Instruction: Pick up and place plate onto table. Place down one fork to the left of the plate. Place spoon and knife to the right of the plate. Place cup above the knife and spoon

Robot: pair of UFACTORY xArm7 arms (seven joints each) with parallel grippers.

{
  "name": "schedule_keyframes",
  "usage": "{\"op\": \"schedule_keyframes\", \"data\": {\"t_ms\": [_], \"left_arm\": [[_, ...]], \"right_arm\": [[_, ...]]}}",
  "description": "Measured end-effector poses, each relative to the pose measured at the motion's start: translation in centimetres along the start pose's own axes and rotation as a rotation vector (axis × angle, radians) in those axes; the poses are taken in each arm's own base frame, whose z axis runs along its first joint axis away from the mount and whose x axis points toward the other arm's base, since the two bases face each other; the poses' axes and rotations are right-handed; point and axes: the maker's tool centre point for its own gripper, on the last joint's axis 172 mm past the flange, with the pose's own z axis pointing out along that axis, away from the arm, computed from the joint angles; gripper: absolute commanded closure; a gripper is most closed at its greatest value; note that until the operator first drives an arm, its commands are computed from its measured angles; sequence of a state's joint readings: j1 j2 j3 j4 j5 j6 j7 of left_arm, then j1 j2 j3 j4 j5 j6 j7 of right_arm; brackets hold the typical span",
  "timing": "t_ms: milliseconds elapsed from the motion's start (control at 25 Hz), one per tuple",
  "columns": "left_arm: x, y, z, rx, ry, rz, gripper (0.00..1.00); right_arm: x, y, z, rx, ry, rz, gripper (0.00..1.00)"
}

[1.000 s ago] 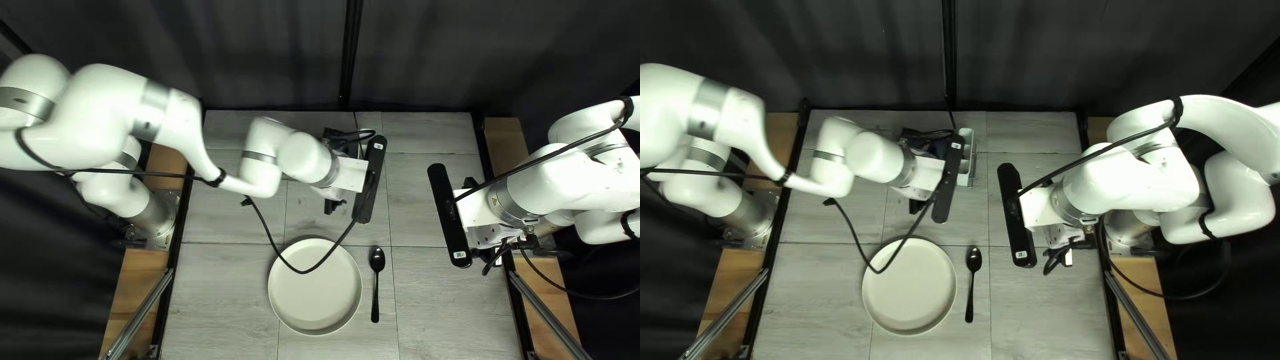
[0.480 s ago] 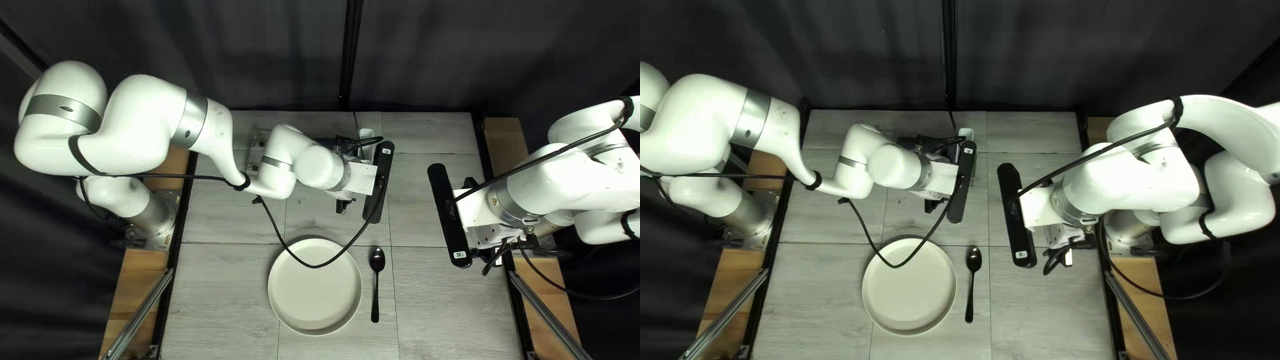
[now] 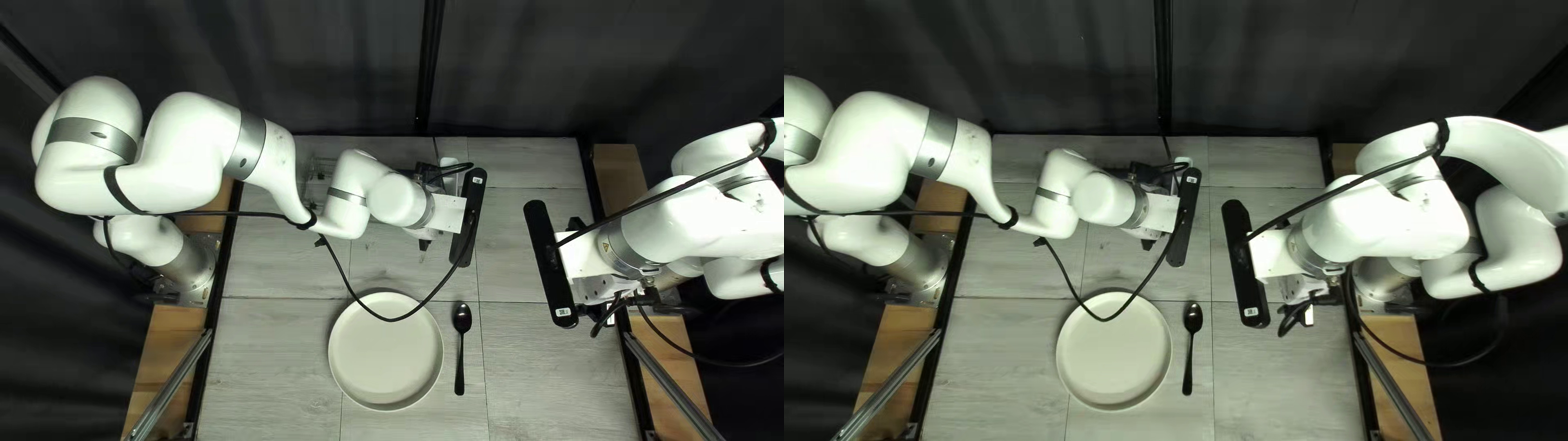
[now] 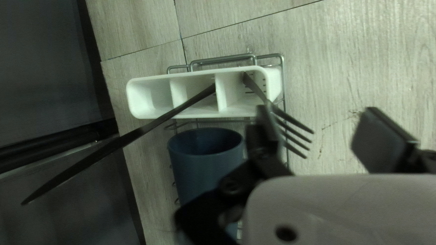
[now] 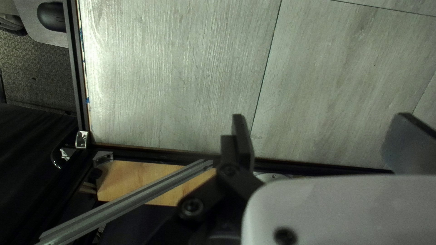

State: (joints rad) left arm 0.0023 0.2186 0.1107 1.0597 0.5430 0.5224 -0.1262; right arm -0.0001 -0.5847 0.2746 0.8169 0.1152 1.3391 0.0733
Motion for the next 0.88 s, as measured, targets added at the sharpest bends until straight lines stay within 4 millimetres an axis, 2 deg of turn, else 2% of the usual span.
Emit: {"op": "schedule_keyframes", "data": {"t_ms": [160,280,560,720,880], "left_arm": [[-0.1,-0.6,-0.8,0.01,-0.002,-0.005,1.0],[-0.3,-1.4,-2.5,0.021,-0.001,-0.011,1.0],[-1.8,-3.8,-9.1,0.042,-0.01,-0.03,1.0],[-3.3,-5.0,-13.0,0.025,-0.048,-0.049,1.0],[-5.6,-5.3,-16.9,-0.011,-0.11,-0.08,1.0]], "right_arm": [[0.0,0.0,0.0,0.0,0.0,0.0,0.0],[0.0,0.0,0.0,0.0,0.0,0.0,0.0],[0.0,0.0,0.0,0.0,0.0,0.0,0.0],[0.0,0.0,0.0,0.0,0.0,0.0,0.0],[0.0,0.0,0.0,0.0,0.0,0.0,0.0]]}}
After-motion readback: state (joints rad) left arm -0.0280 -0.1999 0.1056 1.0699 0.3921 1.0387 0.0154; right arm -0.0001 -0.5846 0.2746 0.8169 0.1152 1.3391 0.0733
